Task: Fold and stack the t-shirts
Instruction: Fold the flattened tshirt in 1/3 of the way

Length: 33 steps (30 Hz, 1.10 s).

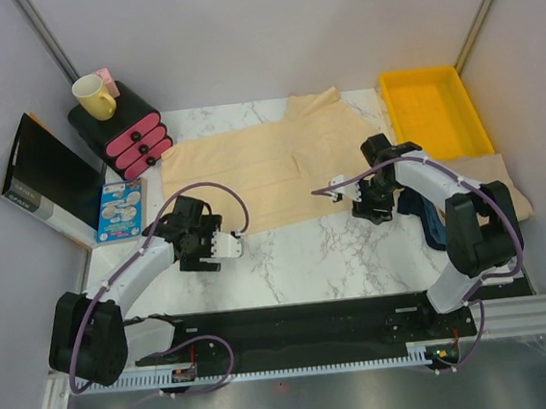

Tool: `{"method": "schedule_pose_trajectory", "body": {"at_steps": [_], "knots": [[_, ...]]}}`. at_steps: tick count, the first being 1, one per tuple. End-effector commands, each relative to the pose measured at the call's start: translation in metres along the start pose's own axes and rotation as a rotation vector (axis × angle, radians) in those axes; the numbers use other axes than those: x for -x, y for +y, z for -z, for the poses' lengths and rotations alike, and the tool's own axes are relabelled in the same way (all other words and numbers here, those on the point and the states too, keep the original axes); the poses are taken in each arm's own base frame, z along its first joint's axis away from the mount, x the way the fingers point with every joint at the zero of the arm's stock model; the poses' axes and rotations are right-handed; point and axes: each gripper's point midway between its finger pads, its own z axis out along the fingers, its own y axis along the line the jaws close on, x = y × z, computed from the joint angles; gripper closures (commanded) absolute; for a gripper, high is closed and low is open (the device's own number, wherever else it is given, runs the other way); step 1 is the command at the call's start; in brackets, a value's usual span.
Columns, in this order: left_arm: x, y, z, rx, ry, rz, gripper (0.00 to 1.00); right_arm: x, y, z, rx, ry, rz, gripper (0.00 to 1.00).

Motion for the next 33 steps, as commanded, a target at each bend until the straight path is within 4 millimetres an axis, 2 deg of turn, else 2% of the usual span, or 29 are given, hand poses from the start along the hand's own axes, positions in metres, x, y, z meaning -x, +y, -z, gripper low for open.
{"method": "schedule_pose_trajectory", "body": {"at_steps": [1, 5, 10, 19, 22, 24, 27, 28, 30, 31, 33], "knots": [[0.0, 0.008, -0.017, 0.075, 0.005, -0.125, 0.0, 0.002, -0.035, -0.001, -0.162, 0.015, 0.103, 0.35], [-0.009, 0.014, -0.031, 0.111, 0.071, -0.157, 0.0, 0.005, -0.063, -0.011, -0.253, 0.035, 0.111, 0.34], [-0.012, 0.018, -0.043, 0.117, 0.097, -0.159, 0.0, 0.006, -0.081, -0.02, -0.29, 0.063, 0.138, 0.34], [-0.011, 0.019, -0.046, 0.124, 0.09, -0.177, 0.0, -0.023, -0.065, -0.055, -0.239, 0.15, 0.199, 0.36], [-0.01, 0.016, -0.048, 0.116, 0.082, -0.187, 0.02, -0.03, -0.065, -0.063, -0.241, 0.179, 0.198, 0.42], [-0.01, 0.014, -0.049, 0.107, 0.08, -0.195, 0.03, -0.034, -0.064, -0.066, -0.237, 0.19, 0.197, 0.5], [-0.011, 0.007, -0.051, 0.074, 0.077, -0.212, 0.16, -0.035, -0.062, -0.067, -0.232, 0.193, 0.195, 0.63], [-0.011, 0.002, -0.052, 0.055, 0.077, -0.215, 0.26, -0.034, -0.061, -0.064, -0.235, 0.189, 0.197, 0.69], [-0.013, -0.003, -0.055, 0.033, 0.08, -0.223, 0.34, -0.035, -0.058, -0.063, -0.23, 0.188, 0.201, 0.73], [-0.013, -0.006, -0.056, 0.024, 0.081, -0.224, 0.42, -0.033, -0.056, -0.059, -0.232, 0.188, 0.204, 0.76], [-0.014, -0.011, -0.058, 0.012, 0.081, -0.221, 0.48, -0.033, -0.052, -0.055, -0.226, 0.183, 0.202, 0.78]]}}
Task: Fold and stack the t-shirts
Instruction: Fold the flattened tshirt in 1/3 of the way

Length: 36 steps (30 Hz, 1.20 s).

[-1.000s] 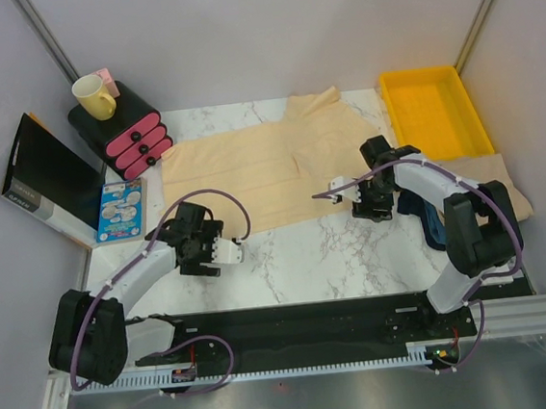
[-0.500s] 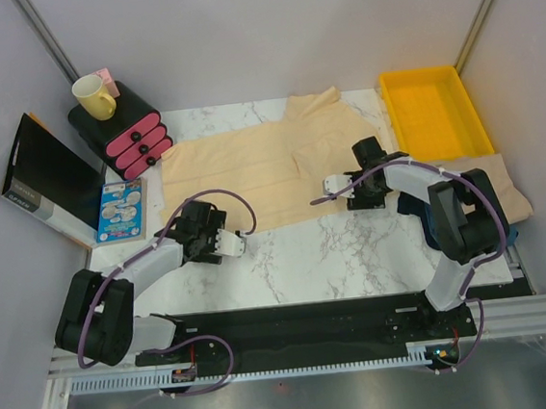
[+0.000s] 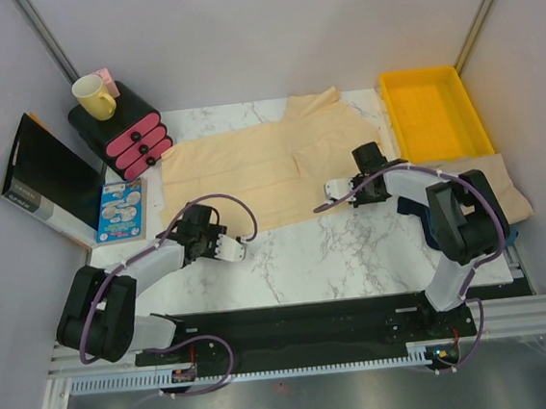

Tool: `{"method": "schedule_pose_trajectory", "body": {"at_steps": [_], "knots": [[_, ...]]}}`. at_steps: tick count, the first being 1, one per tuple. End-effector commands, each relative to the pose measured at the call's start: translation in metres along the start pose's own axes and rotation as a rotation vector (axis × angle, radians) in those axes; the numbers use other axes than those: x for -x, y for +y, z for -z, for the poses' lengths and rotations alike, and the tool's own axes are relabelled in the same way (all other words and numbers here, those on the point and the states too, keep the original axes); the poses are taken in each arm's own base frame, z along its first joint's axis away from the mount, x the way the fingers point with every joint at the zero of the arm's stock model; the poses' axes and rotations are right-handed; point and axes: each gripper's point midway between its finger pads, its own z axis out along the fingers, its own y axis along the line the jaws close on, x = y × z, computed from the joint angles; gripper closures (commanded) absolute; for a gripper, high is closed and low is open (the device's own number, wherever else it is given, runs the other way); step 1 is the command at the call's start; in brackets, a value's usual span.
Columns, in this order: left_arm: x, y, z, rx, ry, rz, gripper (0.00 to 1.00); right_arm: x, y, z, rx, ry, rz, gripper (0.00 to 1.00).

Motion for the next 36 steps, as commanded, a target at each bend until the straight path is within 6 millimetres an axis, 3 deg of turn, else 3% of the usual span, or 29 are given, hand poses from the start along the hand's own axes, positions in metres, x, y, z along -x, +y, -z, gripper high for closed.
{"method": "schedule_pose_trajectory", "body": {"at_steps": [1, 3, 4, 5, 8, 14, 23, 27, 32, 34, 35, 36], "knots": [[0.008, -0.039, -0.01, -0.128, -0.043, -0.034, 0.55, -0.002, 0.037, 0.001, 0.114, -0.013, -0.004, 0.78], [0.007, -0.044, -0.011, -0.142, -0.042, -0.028, 0.63, -0.002, 0.039, 0.007, 0.12, -0.019, -0.009, 0.78], [0.007, -0.045, -0.01, -0.145, -0.039, -0.027, 0.77, -0.002, 0.04, 0.012, 0.118, -0.019, -0.008, 0.79], [0.007, -0.049, -0.009, -0.157, -0.039, -0.028, 0.85, -0.001, 0.041, 0.015, 0.122, -0.02, -0.008, 0.79], [0.007, -0.056, -0.001, -0.189, -0.05, -0.023, 0.98, 0.007, 0.046, 0.027, 0.155, -0.054, -0.026, 0.8], [0.012, -0.067, 0.028, -0.225, -0.096, -0.048, 0.98, 0.024, 0.073, 0.054, 0.264, -0.101, -0.015, 0.83], [0.015, -0.112, 0.065, -0.342, -0.157, -0.123, 0.98, 0.048, 0.128, 0.095, 0.458, -0.148, 0.015, 0.85], [0.017, -0.133, 0.073, -0.391, -0.184, -0.154, 0.98, 0.049, 0.155, 0.109, 0.509, -0.143, 0.046, 0.85], [0.02, -0.147, 0.081, -0.428, -0.216, -0.175, 0.98, 0.036, 0.188, 0.113, 0.562, -0.099, 0.072, 0.85], [0.021, -0.15, 0.082, -0.438, -0.223, -0.178, 0.93, 0.031, 0.201, 0.116, 0.59, -0.088, 0.084, 0.69], [0.022, -0.147, 0.084, -0.424, -0.228, -0.171, 0.83, 0.03, 0.204, 0.118, 0.599, -0.084, 0.086, 0.58], [0.025, -0.144, 0.085, -0.415, -0.243, -0.158, 0.57, 0.029, 0.207, 0.121, 0.604, -0.083, 0.089, 0.41]]}}
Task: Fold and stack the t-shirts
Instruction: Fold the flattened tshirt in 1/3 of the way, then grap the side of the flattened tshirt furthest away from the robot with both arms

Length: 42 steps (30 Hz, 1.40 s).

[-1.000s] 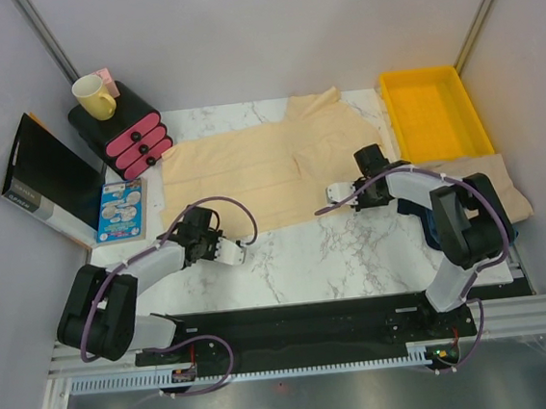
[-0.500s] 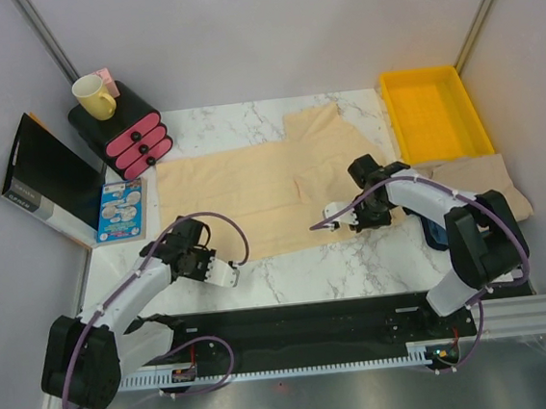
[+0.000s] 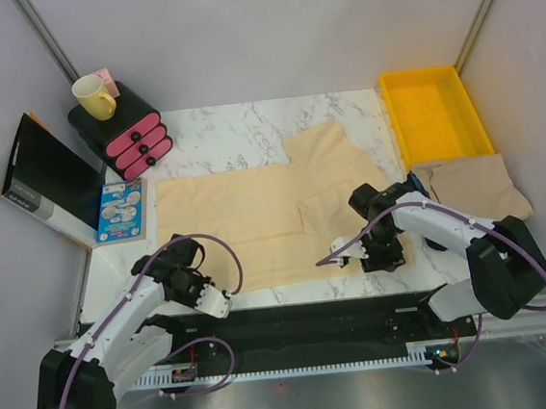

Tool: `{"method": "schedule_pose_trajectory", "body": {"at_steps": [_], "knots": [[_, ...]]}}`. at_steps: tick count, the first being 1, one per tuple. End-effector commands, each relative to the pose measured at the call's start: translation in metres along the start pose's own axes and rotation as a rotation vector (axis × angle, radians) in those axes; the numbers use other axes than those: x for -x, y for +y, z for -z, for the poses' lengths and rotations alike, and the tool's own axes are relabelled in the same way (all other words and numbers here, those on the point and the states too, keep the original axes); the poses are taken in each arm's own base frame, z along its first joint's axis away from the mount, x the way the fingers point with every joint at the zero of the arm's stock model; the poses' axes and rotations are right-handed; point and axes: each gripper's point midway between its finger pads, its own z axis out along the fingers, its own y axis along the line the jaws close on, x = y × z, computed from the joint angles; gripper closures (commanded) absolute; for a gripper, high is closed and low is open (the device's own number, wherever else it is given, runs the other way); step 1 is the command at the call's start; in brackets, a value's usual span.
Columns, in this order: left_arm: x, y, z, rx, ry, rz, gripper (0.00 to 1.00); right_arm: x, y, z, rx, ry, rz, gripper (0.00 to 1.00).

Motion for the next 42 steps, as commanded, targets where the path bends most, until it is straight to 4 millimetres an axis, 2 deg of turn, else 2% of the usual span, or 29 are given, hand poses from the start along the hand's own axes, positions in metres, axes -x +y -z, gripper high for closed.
{"method": "schedule_pose_trajectory", "body": {"at_steps": [1, 3, 6, 7, 8, 9, 10, 11, 14, 15, 16, 17, 18, 19, 20, 21, 22, 23, 24, 25, 26, 27, 28, 29, 30, 31, 34, 37, 42], "knots": [[0.013, -0.007, 0.006, -0.021, -0.068, -0.038, 0.31, -0.004, 0.029, 0.004, 0.071, 0.006, 0.001, 0.36], [0.015, 0.001, 0.017, 0.014, -0.077, -0.034, 0.01, -0.001, 0.028, 0.01, 0.057, -0.003, 0.009, 0.29], [0.02, 0.025, 0.047, 0.102, -0.095, -0.012, 0.0, 0.009, 0.016, 0.032, 0.004, -0.033, -0.002, 0.29], [0.022, 0.036, 0.058, 0.143, -0.106, 0.001, 0.0, 0.018, 0.002, 0.049, -0.051, -0.058, -0.003, 0.29], [0.023, 0.058, 0.083, 0.23, -0.116, 0.044, 0.0, 0.024, -0.005, 0.058, -0.077, -0.078, -0.014, 0.28], [0.026, 0.069, 0.094, 0.264, -0.133, 0.063, 0.0, 0.032, -0.012, 0.065, -0.097, -0.106, -0.02, 0.29], [0.026, 0.086, 0.106, 0.321, -0.139, 0.083, 0.0, 0.043, -0.028, 0.084, -0.157, -0.145, -0.031, 0.28], [0.027, 0.104, 0.127, 0.392, -0.152, 0.134, 0.0, 0.049, -0.038, 0.092, -0.189, -0.17, -0.046, 0.28], [0.014, 0.149, 0.143, 0.517, -0.119, 0.218, 0.0, 0.065, -0.093, 0.118, -0.353, -0.246, -0.139, 0.26], [0.001, 0.158, 0.14, 0.531, -0.063, 0.244, 0.0, 0.068, -0.115, 0.117, -0.384, -0.258, -0.162, 0.25], [-0.008, 0.176, 0.135, 0.56, -0.04, 0.266, 0.0, 0.067, -0.137, 0.131, -0.438, -0.288, -0.213, 0.25], [-0.015, 0.183, 0.129, 0.553, -0.017, 0.274, 0.0, 0.066, -0.153, 0.135, -0.467, -0.3, -0.254, 0.24], [-0.026, 0.189, 0.126, 0.563, 0.025, 0.293, 0.0, 0.066, -0.177, 0.126, -0.472, -0.306, -0.29, 0.24], [-0.037, 0.199, 0.108, 0.539, 0.046, 0.314, 0.0, 0.063, -0.202, 0.145, -0.518, -0.35, -0.325, 0.24], [-0.049, 0.21, 0.108, 0.563, 0.087, 0.33, 0.0, 0.06, -0.217, 0.147, -0.526, -0.372, -0.401, 0.24], [-0.06, 0.216, 0.105, 0.565, 0.12, 0.35, 0.0, 0.055, -0.243, 0.132, -0.515, -0.375, -0.454, 0.24], [-0.073, 0.22, 0.099, 0.561, 0.139, 0.397, 0.0, 0.047, -0.27, 0.156, -0.577, -0.419, -0.501, 0.24], [-0.083, 0.235, 0.092, 0.562, 0.151, 0.428, 0.0, 0.041, -0.293, 0.137, -0.548, -0.437, -0.579, 0.25], [-0.099, 0.239, 0.089, 0.56, 0.187, 0.471, 0.01, 0.027, -0.311, 0.139, -0.572, -0.459, -0.645, 0.24], [-0.108, 0.245, 0.086, 0.566, 0.195, 0.514, 0.0, 0.025, -0.335, 0.162, -0.631, -0.504, -0.658, 0.24], [-0.117, 0.257, 0.082, 0.558, 0.203, 0.539, 0.01, 0.019, -0.351, 0.138, -0.587, -0.507, -0.718, 0.24], [-0.127, 0.26, 0.082, 0.565, 0.211, 0.57, 0.01, 0.014, -0.37, 0.158, -0.646, -0.539, -0.728, 0.24], [-0.132, 0.27, 0.089, 0.587, 0.212, 0.588, 0.0, 0.012, -0.379, 0.153, -0.646, -0.544, -0.738, 0.24], [-0.137, 0.271, 0.079, 0.566, 0.223, 0.595, 0.0, 0.007, -0.391, 0.135, -0.631, -0.534, -0.751, 0.24], [-0.142, 0.276, 0.08, 0.576, 0.236, 0.586, 0.01, 0.007, -0.4, 0.14, -0.659, -0.542, -0.743, 0.23], [-0.145, 0.28, 0.08, 0.579, 0.245, 0.58, 0.0, 0.005, -0.41, 0.129, -0.666, -0.541, -0.741, 0.23], [-0.151, 0.289, 0.076, 0.582, 0.264, 0.562, 0.0, 0.0, -0.429, 0.118, -0.714, -0.549, -0.744, 0.2], [-0.153, 0.291, 0.069, 0.56, 0.273, 0.54, 0.0, -0.002, -0.441, 0.104, -0.728, -0.571, -0.76, 0.2], [-0.157, 0.281, 0.052, 0.493, 0.317, 0.472, 0.01, -0.004, -0.451, 0.086, -0.696, -0.651, -0.817, 0.2]]}}
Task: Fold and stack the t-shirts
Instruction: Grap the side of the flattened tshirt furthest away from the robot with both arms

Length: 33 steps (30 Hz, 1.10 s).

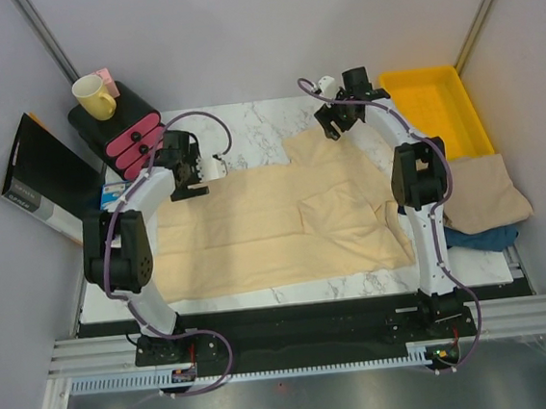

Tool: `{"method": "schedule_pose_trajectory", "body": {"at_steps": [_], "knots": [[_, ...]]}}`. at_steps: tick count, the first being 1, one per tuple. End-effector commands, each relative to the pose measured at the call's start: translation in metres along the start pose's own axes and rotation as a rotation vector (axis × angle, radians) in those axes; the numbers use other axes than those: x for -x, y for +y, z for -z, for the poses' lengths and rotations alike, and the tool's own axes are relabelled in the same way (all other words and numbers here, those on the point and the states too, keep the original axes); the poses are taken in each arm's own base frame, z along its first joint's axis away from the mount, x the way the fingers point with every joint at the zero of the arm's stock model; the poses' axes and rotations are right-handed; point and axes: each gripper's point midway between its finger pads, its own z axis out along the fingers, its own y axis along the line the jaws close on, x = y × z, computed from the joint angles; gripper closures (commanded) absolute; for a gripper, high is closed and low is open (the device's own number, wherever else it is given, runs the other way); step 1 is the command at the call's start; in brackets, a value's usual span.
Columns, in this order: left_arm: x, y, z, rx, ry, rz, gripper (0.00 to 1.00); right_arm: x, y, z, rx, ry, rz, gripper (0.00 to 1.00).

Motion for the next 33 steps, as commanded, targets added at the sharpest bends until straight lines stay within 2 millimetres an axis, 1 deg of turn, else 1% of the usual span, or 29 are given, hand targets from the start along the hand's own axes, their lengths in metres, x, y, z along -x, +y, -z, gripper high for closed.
{"method": "schedule_pose_trajectory", "body": {"at_steps": [1, 4, 7, 9, 10, 12, 13, 14, 15, 16, 18, 19, 21, 23, 24, 25, 26, 27, 28, 29, 31, 32, 33], "knots": [[-0.003, 0.003, -0.008, 0.003, 0.03, -0.071, 0.01, 0.018, -0.011, -0.015, -0.012, -0.119, -0.089, 0.2], [0.001, -0.001, -0.013, -0.013, 0.012, -0.093, 0.01, 0.015, -0.019, -0.019, -0.032, -0.12, -0.129, 0.21], [0.001, -0.009, -0.024, -0.044, 0.005, -0.138, 0.01, 0.021, -0.026, -0.013, -0.04, -0.147, -0.187, 0.21], [-0.001, -0.003, -0.029, -0.029, 0.007, -0.16, 0.01, 0.023, -0.026, -0.01, -0.034, -0.154, -0.198, 0.22], [-0.001, -0.002, -0.033, -0.026, 0.006, -0.157, 0.01, 0.027, -0.025, -0.007, -0.032, -0.162, -0.196, 0.23], [-0.003, -0.001, -0.042, -0.037, 0.01, -0.151, 0.01, 0.028, -0.018, -0.006, 0.002, -0.17, -0.199, 0.24], [-0.002, 0.005, -0.044, -0.028, 0.009, -0.147, 0.01, 0.031, -0.017, -0.002, 0.011, -0.178, -0.2, 0.26], [-0.002, 0.008, -0.045, -0.025, 0.014, -0.145, 0.01, 0.033, -0.011, -0.001, 0.042, -0.191, -0.201, 0.28], [-0.003, 0.008, -0.051, -0.031, 0.021, -0.141, 0.01, 0.034, -0.009, 0.001, 0.062, -0.197, -0.213, 0.29], [-0.002, 0.017, -0.05, -0.012, 0.019, -0.131, 0.01, 0.039, -0.005, 0.005, 0.088, -0.214, -0.215, 0.29], [-0.001, 0.02, -0.051, -0.007, 0.019, -0.117, 0.01, 0.045, 0.006, 0.01, 0.169, -0.249, -0.232, 0.29], [0.0, 0.024, -0.051, 0.002, 0.019, -0.117, 0.01, 0.049, 0.01, 0.014, 0.195, -0.264, -0.241, 0.29], [-0.001, 0.025, -0.052, 0.001, 0.024, -0.125, 0.01, 0.054, 0.015, 0.018, 0.245, -0.288, -0.256, 0.3], [-0.003, 0.025, -0.053, 0.001, 0.034, -0.127, 0.01, 0.056, 0.022, 0.018, 0.294, -0.3, -0.279, 0.37], [-0.003, 0.026, -0.054, 0.001, 0.035, -0.13, 0.01, 0.057, 0.021, 0.019, 0.295, -0.303, -0.285, 0.4], [-0.002, 0.027, -0.055, 0.001, 0.035, -0.13, 0.01, 0.057, 0.021, 0.018, 0.295, -0.302, -0.287, 0.54], [-0.002, 0.027, -0.056, 0.002, 0.038, -0.13, 0.01, 0.056, 0.02, 0.017, 0.289, -0.299, -0.294, 0.63], [-0.002, 0.03, -0.056, 0.007, 0.041, -0.129, 0.01, 0.056, 0.019, 0.017, 0.28, -0.296, -0.296, 0.71], [-0.002, 0.029, -0.06, 0.001, 0.043, -0.132, 0.01, 0.057, 0.017, 0.018, 0.267, -0.296, -0.293, 0.81], [-0.003, 0.03, -0.061, 0.002, 0.049, -0.131, 0.0, 0.057, 0.014, 0.019, 0.253, -0.295, -0.288, 0.88], [-0.005, 0.035, -0.064, 0.01, 0.056, -0.137, 0.0, 0.058, 0.012, 0.022, 0.241, -0.296, -0.281, 0.97], [-0.007, 0.035, -0.067, 0.005, 0.06, -0.138, 0.0, 0.056, 0.009, 0.022, 0.227, -0.291, -0.276, 1.0], [-0.007, 0.042, -0.068, 0.015, 0.062, -0.14, 0.0, 0.056, 0.008, 0.024, 0.224, -0.291, -0.273, 1.0]]}}
